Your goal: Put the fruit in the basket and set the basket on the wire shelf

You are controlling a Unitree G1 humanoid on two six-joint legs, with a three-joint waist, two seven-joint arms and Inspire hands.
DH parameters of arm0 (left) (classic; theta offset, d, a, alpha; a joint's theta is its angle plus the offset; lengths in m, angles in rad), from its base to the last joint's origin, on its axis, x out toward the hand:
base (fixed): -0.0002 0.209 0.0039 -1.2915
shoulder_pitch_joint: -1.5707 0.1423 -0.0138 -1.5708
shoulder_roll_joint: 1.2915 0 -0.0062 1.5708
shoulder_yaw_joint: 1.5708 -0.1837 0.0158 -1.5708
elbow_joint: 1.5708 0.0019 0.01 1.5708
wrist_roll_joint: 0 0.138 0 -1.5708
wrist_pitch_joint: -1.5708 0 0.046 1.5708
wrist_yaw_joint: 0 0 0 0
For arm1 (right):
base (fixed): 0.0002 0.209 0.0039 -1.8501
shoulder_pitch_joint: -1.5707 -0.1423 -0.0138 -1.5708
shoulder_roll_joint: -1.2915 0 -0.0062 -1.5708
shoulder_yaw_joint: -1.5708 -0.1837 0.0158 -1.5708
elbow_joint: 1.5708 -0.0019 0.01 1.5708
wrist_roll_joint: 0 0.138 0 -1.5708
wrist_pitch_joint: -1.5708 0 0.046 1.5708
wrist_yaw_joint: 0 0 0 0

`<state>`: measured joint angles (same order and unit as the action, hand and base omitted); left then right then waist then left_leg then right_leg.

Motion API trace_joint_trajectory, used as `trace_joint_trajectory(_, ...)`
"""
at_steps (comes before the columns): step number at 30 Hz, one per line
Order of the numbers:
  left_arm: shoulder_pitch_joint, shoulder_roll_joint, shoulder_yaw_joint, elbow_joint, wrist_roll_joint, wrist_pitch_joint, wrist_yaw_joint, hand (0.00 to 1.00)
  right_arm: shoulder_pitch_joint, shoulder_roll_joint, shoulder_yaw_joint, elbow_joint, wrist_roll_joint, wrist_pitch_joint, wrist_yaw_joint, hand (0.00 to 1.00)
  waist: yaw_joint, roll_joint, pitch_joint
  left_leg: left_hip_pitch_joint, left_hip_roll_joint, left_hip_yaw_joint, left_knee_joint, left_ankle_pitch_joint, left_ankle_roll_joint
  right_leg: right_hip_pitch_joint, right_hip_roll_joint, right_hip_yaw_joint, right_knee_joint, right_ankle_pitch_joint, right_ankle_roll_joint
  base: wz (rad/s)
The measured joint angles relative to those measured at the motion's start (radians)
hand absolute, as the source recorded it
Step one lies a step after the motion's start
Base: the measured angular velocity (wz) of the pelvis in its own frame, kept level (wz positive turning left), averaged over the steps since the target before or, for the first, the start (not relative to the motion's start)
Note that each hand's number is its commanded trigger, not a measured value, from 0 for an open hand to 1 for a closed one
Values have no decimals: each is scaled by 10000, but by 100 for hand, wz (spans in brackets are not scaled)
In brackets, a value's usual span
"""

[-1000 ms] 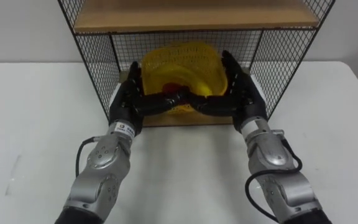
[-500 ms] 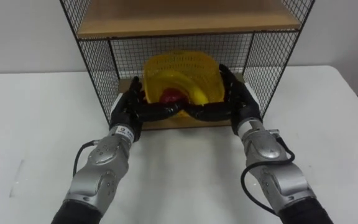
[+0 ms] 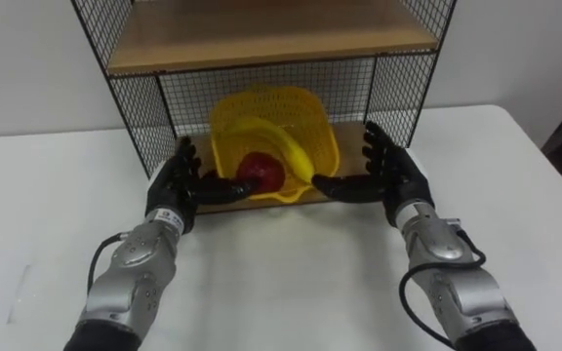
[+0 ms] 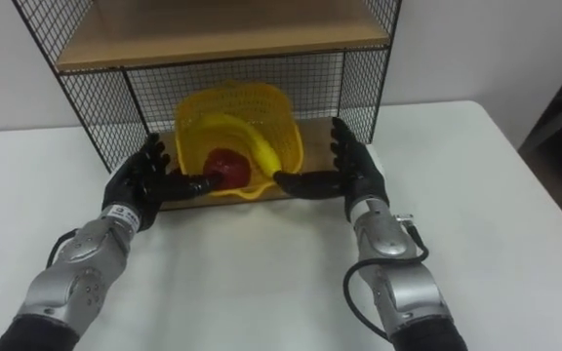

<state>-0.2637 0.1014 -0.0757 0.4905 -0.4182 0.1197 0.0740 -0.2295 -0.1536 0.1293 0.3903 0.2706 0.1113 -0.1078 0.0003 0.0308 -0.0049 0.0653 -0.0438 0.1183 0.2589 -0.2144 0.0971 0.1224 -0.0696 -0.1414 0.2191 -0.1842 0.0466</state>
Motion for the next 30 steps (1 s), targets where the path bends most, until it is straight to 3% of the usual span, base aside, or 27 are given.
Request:
trace_joint_trajectory(8,107,74,130,-1144,296,35,112,0,176,-76,-44,-282,-87,-28,115,0,45,-14,-27,64,16,76,-27,17,-14,-11,1,26,-8,4,-8,-2)
trace_joint_trajectory(14,893,76,482,-3060,375,-44,-186,0,808,-79,-362,-1747,-127,-57,375,0,50,-15,-27,166,26,110,-215,34,-34,4,7,-25,-24,5,-8,-1)
trace_joint_trajectory(22,2161,76,643,-4414,376,-94,-664,0,1778,-97,-513,-2935,-450,-233,781,0,20,-56,-27,271,23,138,-374,42,-47,89,25,-22,-165,11,-18,0)
trace_joint_trajectory(27,2358,79,728,-4820,387,-94,-896,0,1997,-96,-612,-3380,-492,-238,866,0,66,-106,-25,269,21,164,-436,41,-47,77,17,-88,-166,11,-18,0)
trace_joint_trajectory(30,2854,159,776,-5532,399,-214,-1087,0,2377,-94,-662,-3792,-784,-456,1012,0,44,-121,-17,342,21,162,-495,42,-47,164,21,-100,-189,11,-18,0)
